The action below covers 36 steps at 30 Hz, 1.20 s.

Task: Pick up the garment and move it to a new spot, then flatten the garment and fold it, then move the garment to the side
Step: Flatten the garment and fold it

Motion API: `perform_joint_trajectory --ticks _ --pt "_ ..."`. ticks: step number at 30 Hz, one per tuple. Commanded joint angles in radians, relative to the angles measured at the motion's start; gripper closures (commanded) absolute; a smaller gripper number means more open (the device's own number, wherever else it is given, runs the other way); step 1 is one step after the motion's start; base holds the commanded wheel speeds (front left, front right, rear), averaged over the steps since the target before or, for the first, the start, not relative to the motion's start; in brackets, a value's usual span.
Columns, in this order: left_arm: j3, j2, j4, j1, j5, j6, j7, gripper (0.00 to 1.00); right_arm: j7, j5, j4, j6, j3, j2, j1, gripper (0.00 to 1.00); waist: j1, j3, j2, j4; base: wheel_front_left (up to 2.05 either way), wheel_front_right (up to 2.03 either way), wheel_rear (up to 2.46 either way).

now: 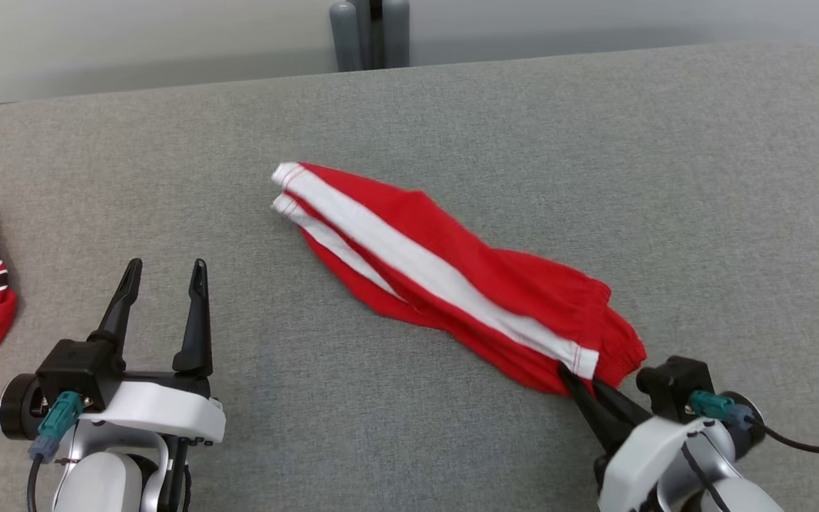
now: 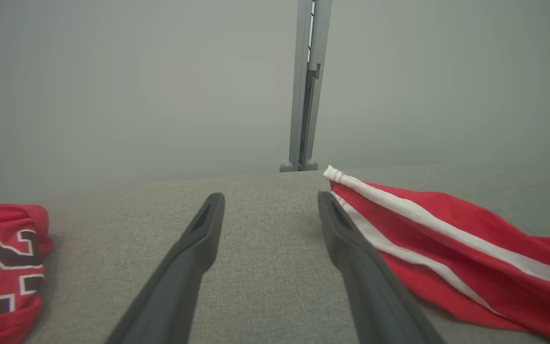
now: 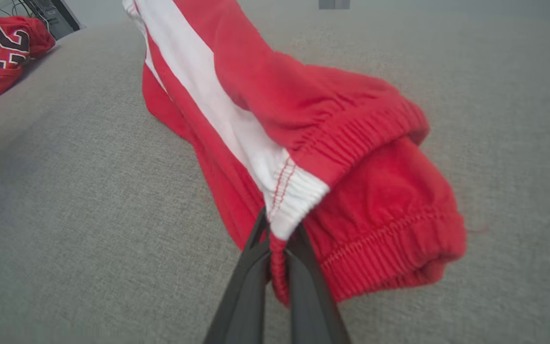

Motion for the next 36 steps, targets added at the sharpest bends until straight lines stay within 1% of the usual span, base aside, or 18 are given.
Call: perform_joint_trajectory --ticks 1,5,8,9,10,11,14,19,24,27,32,34,36 --pt "0.005 0.01 0.0 0.004 -0.002 0.006 0.001 0.0 0.015 0.01 -0.016 0.002 0.002 -0.022 0.02 1.0 0.0 0.0 0.0 -0.005 0.0 0.0 0.0" --pt "0.007 0.013 0.0 0.009 -0.01 0.009 0.006 0.0 0.043 0.029 -0.04 0.002 0.003 -0.06 0.053 1.0 0.0 0.001 0.0 -0.013 0.0 0.0 0.0" --pt "0.004 0.012 -0.001 0.01 -0.011 0.012 0.008 0.0 0.047 0.043 -0.038 0.002 0.003 -0.07 0.059 1.0 0.0 -0.001 0.0 -0.012 0.0 0.0 0.0" --pt "0.004 0.013 -0.002 0.01 -0.012 0.014 0.009 0.0 0.05 0.051 -0.029 0.002 -0.001 -0.068 0.061 0.73 0.0 -0.002 0.0 -0.012 0.0 0.0 0.0" --pt "0.003 0.013 -0.002 0.011 -0.011 0.016 0.01 0.0 0.049 0.053 -0.025 0.002 -0.001 -0.07 0.058 0.51 0.0 -0.003 0.0 -0.012 0.0 0.0 0.0" --pt "0.002 0.013 -0.002 0.01 -0.011 0.016 0.011 0.0 0.049 0.051 -0.021 0.002 -0.001 -0.074 0.055 0.0 0.0 -0.004 0.0 -0.011 0.0 0.0 0.0" --pt "-0.001 0.014 -0.007 0.012 -0.012 0.019 0.013 0.0 0.04 0.063 -0.017 0.001 -0.022 -0.074 0.059 0.0 0.0 -0.007 0.0 -0.01 0.0 0.0 0.0" --pt "0.0 0.018 -0.014 0.022 -0.013 0.027 0.017 0.0 0.06 0.083 -0.043 0.001 -0.051 -0.089 0.087 0.0 0.0 -0.013 0.0 -0.012 0.0 0.0 0.0" --pt "0.011 0.027 -0.027 0.034 -0.018 0.041 0.022 0.0 0.067 0.102 -0.134 0.001 -0.113 -0.111 0.13 0.0 0.0 -0.029 0.0 -0.022 0.0 0.0 0.0" --pt "0.016 0.032 -0.04 0.042 -0.019 0.048 0.027 0.0 0.037 0.068 -0.194 0.001 -0.191 -0.106 0.143 0.0 0.0 -0.04 0.0 -0.028 0.0 0.0 0.0" --pt "0.02 0.04 -0.067 0.055 -0.014 0.062 0.038 0.0 -0.046 -0.011 -0.281 0.001 -0.311 -0.035 0.13 0.0 0.0 -0.062 0.0 -0.03 0.0 0.0 0.0" --pt "0.017 0.037 -0.082 0.056 -0.016 0.066 0.043 0.0 -0.101 -0.069 -0.301 0.001 -0.379 0.017 0.109 0.0 0.0 -0.07 0.0 -0.029 0.0 0.0 0.0" --pt "0.016 0.039 -0.093 0.061 -0.019 0.07 0.051 0.0 -0.136 -0.119 -0.309 0.002 -0.401 0.066 0.102 0.0 0.0 -0.08 0.0 -0.026 0.0 0.0 0.0"
